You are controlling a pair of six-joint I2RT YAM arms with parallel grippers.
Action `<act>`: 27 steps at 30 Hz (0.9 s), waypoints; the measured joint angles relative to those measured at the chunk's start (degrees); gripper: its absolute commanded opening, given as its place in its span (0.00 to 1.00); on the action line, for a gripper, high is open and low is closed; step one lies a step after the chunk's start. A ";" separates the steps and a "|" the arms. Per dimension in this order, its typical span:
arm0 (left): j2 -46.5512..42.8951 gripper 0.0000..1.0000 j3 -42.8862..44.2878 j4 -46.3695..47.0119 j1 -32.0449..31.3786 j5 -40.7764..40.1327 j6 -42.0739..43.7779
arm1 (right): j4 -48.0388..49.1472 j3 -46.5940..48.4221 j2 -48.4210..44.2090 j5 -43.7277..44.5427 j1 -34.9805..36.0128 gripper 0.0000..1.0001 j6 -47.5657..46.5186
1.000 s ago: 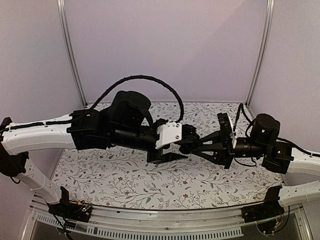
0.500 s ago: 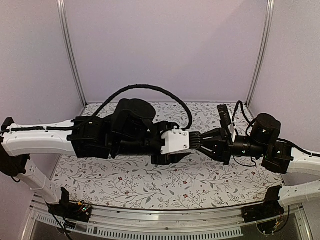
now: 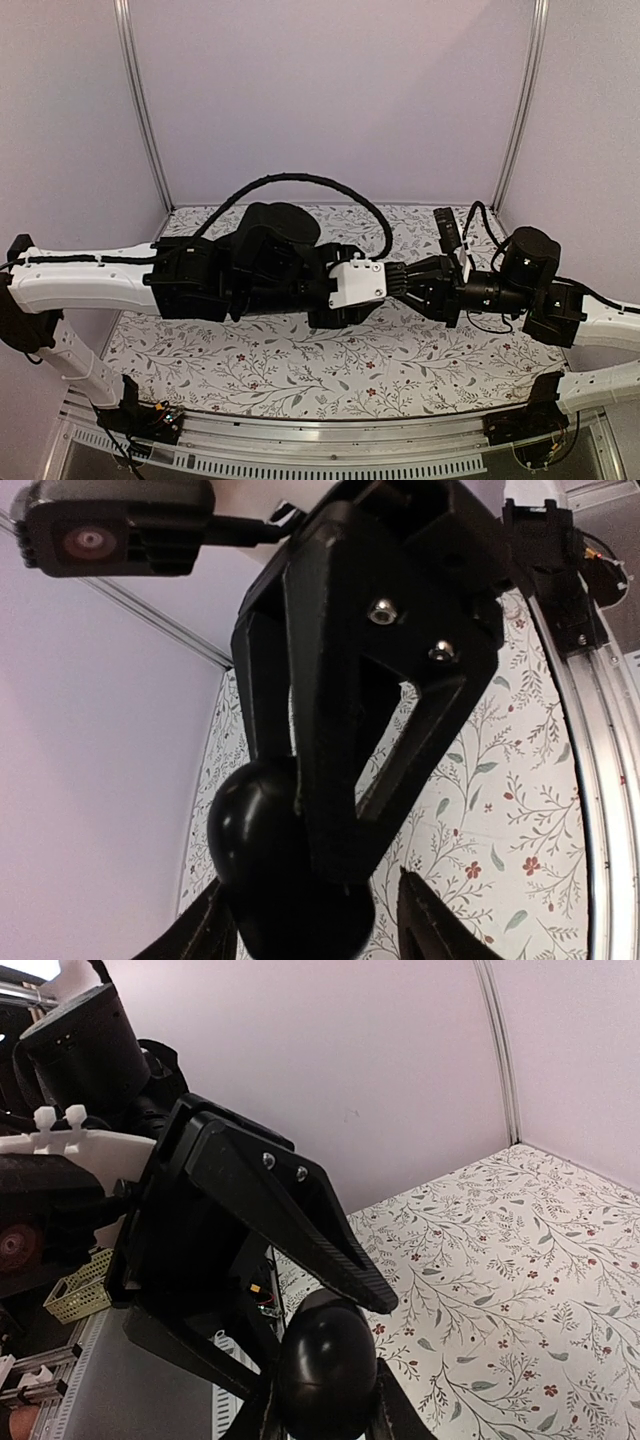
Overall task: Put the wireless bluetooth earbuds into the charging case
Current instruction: Close the charging case with the earbuds inside, then pass from the right arm to the left
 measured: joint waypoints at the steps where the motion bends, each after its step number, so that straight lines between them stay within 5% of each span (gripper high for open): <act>1: 0.31 0.54 0.00 0.15 -0.04 -0.50 -0.20 | 0.00 0.00 0.28 0.22 -0.09 0.00 0.15; 11: 2.25 0.34 0.00 2.25 0.07 -4.04 -1.62 | 0.37 -0.31 1.70 1.27 -0.22 0.00 1.55; 19: 2.27 0.32 0.00 3.13 0.35 -4.11 -2.51 | 1.49 -0.90 1.22 2.12 -0.26 0.00 1.60; 27: 2.82 0.19 0.00 3.39 0.46 -4.37 -2.32 | 1.51 -1.33 1.11 2.36 -0.26 0.03 1.62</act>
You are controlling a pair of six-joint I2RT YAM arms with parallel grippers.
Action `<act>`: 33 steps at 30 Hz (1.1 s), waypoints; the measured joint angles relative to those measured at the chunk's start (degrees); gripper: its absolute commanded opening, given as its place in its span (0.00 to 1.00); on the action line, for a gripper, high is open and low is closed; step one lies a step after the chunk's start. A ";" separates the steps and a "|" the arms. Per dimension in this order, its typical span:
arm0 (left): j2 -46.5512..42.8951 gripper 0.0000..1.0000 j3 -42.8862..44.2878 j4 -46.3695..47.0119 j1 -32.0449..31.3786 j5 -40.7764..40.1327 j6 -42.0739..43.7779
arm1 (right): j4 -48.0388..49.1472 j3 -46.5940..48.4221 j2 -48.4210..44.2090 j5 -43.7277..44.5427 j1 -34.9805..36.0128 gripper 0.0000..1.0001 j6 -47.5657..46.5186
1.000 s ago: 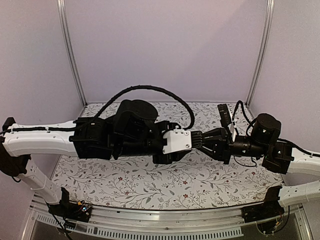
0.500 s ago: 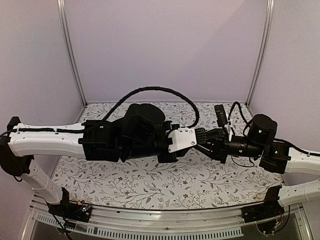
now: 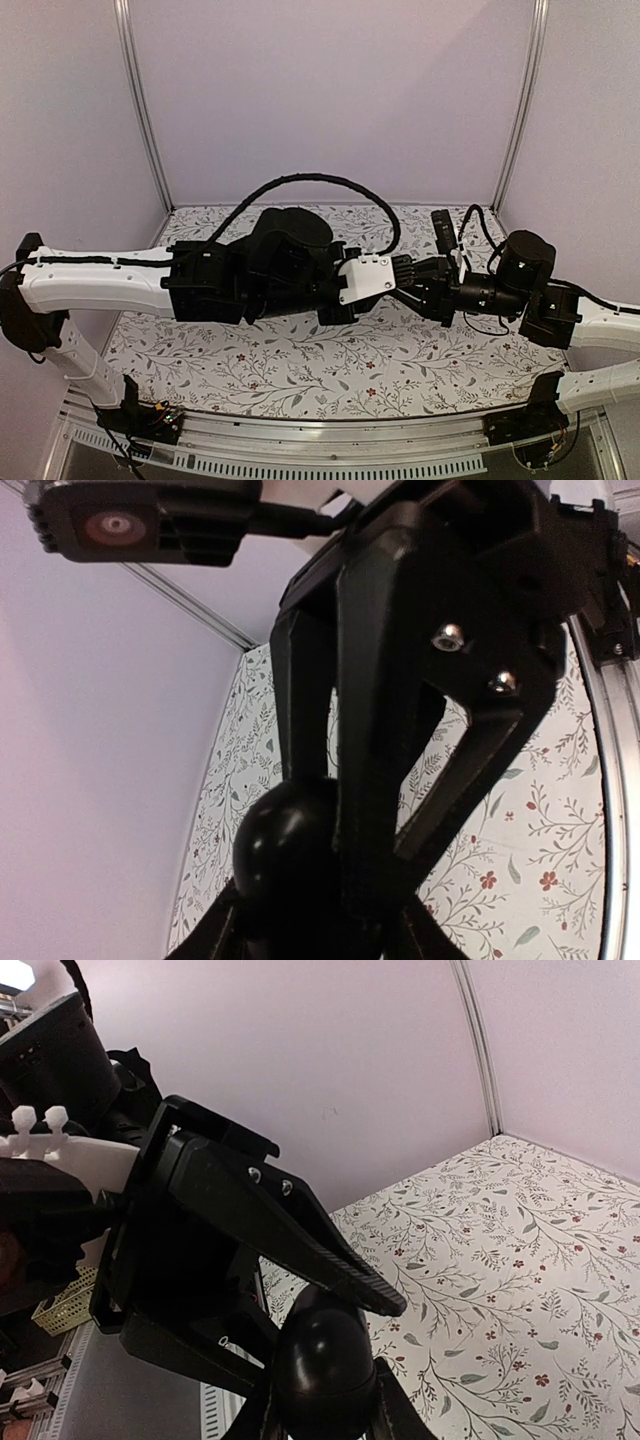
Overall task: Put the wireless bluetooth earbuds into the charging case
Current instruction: Pass from the right arm to the left, then place the charging case with the earbuds at the center of the board.
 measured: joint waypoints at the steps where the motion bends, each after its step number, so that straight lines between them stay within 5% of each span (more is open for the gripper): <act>1: 0.07 0.18 0.00 0.00 0.04 0.02 -0.02 | 0.00 -0.09 0.00 0.02 0.00 0.09 -0.02; 5: 0.20 0.14 0.00 0.02 0.70 0.94 -0.66 | -0.04 -0.20 0.00 0.61 0.00 0.53 0.39; 12: 0.04 0.13 -2.16 1.55 5.68 10.80 -6.34 | -0.31 -1.42 -2.71 4.92 -1.31 0.97 2.73; 19: 2.69 0.15 -4.26 2.32 16.61 19.71 -15.91 | -3.37 -1.90 -7.98 9.22 -7.89 0.99 3.26; 33: 30.16 0.14 6.27 -5.07 27.87 27.32 -30.21 | -11.13 -3.54 -12.13 12.63 -12.85 0.99 4.96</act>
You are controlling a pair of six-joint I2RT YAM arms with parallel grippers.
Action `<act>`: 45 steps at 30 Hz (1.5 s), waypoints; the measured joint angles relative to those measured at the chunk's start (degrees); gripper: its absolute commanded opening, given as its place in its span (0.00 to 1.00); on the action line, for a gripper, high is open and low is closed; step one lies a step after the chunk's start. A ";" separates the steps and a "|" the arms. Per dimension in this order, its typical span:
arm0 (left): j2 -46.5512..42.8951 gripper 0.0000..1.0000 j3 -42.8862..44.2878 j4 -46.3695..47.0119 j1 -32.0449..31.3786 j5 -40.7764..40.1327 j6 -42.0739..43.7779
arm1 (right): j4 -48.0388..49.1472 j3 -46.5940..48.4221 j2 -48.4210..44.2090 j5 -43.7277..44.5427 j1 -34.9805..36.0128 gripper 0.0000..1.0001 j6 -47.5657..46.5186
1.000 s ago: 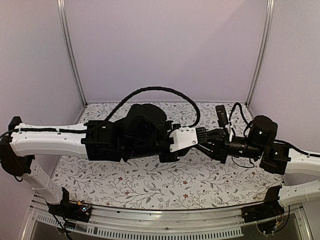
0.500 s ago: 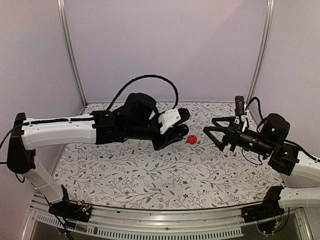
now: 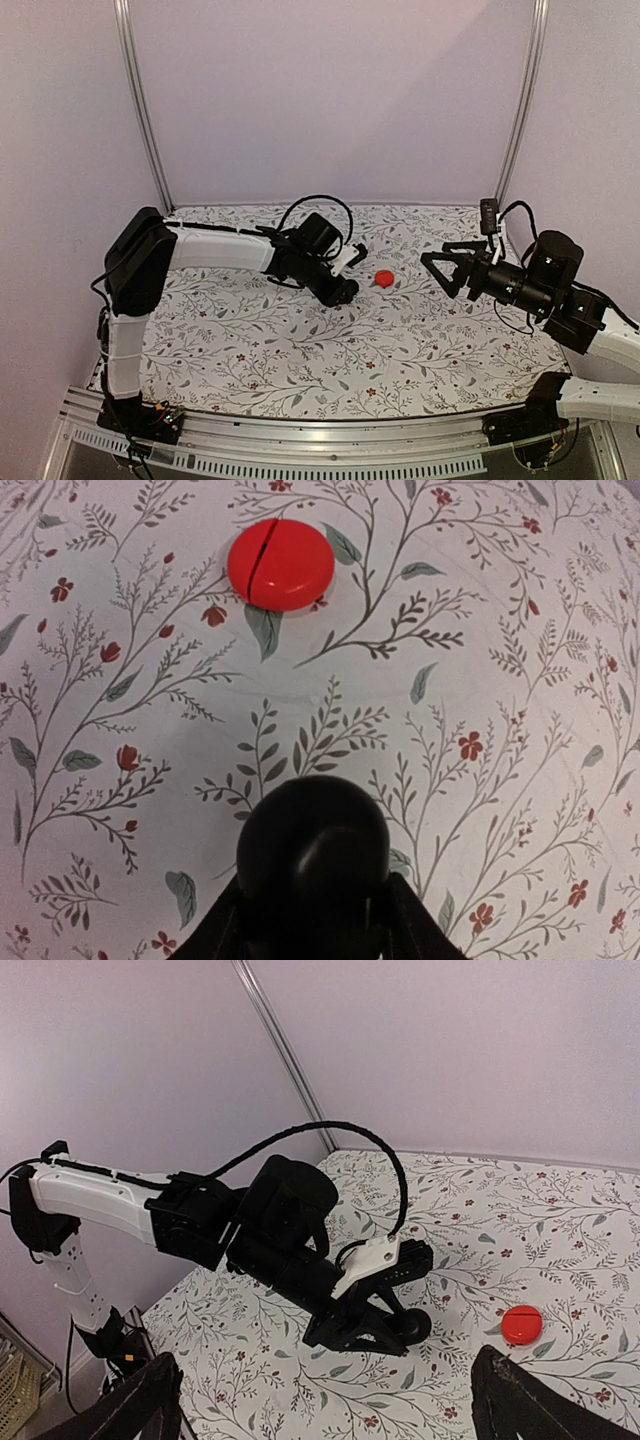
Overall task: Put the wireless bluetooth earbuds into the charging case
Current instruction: Place the charging case with the earbuds at the center of the board, then reset both arms
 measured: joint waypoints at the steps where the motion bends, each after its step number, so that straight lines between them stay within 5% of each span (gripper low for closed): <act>1: 1.16 0.15 1.33 -0.50 0.50 0.24 -0.68 | -0.17 0.00 0.02 0.00 -0.09 0.99 -0.02; 10: 8.74 0.21 9.29 -3.72 2.40 1.42 -3.74 | -1.92 -0.15 0.02 -0.24 -1.05 0.99 -0.04; 25: 10.27 0.99 11.04 -6.58 2.73 1.70 -4.83 | -2.27 -0.15 1.55 -0.90 -2.19 0.99 -0.09; 35: -6.88 1.00 4.85 -6.69 7.15 1.09 -4.96 | -2.29 0.09 4.02 -3.54 -6.58 0.99 -0.57; 45: -35.95 1.00 -12.76 2.49 26.25 4.04 -11.96 | -0.92 4.15 8.04 -11.08 -17.49 0.99 -1.84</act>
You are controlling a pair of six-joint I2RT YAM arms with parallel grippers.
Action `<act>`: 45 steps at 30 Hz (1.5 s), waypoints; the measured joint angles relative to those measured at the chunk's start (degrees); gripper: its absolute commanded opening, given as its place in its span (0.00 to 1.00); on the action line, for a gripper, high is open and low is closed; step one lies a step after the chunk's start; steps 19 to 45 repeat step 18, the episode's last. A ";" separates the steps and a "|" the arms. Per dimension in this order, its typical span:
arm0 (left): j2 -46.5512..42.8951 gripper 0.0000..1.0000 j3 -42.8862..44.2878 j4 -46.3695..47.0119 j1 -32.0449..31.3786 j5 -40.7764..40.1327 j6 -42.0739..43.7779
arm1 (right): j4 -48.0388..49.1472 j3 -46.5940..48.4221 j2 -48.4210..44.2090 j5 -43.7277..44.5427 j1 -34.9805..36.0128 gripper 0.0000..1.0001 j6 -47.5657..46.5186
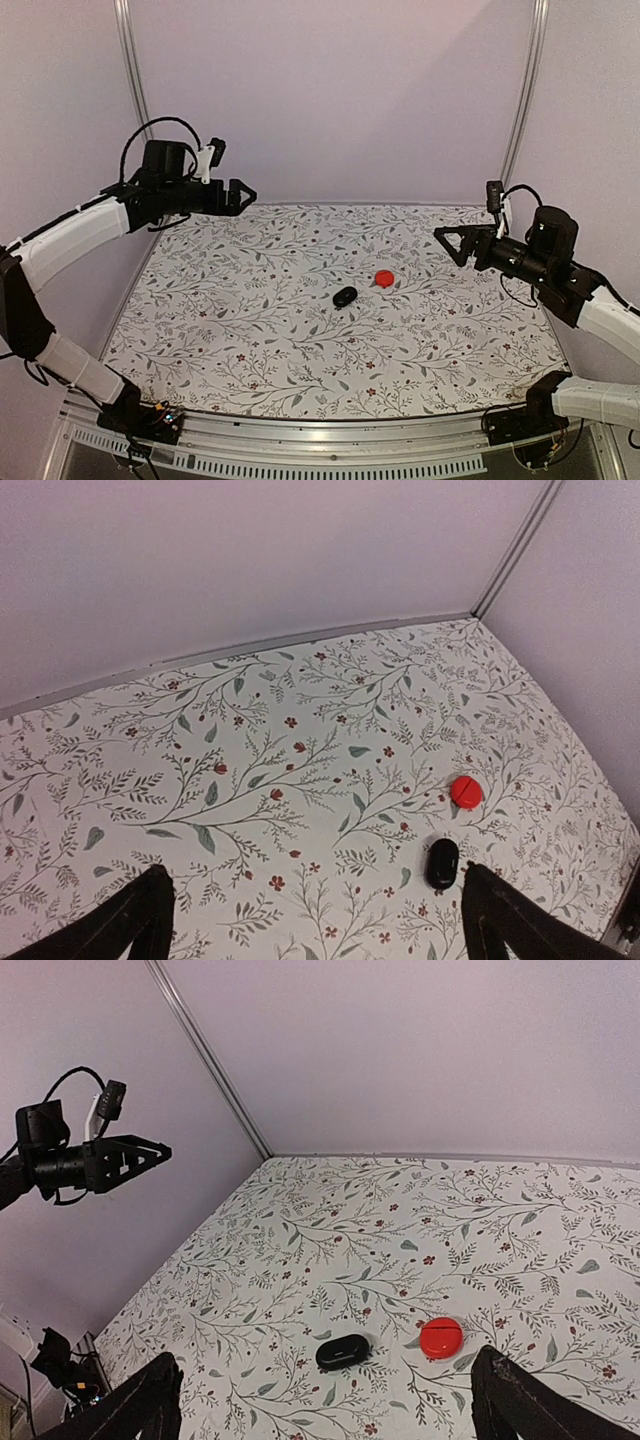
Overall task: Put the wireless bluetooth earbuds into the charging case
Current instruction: Reset both arms
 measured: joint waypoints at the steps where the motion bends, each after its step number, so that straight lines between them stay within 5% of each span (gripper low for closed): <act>1: -2.05 1.00 -2.08 0.61 1.51 0.00 -0.85 | 0.35 0.04 0.39 -0.57 -0.74 0.99 -0.02; 16: -16.31 1.00 -30.29 10.05 6.62 -3.26 -13.42 | 10.10 -13.16 4.87 -6.88 -5.68 0.99 4.33; 45: -16.76 1.00 -30.91 10.80 6.62 -3.93 -14.10 | 10.86 -13.90 5.18 -7.02 -5.68 0.99 4.59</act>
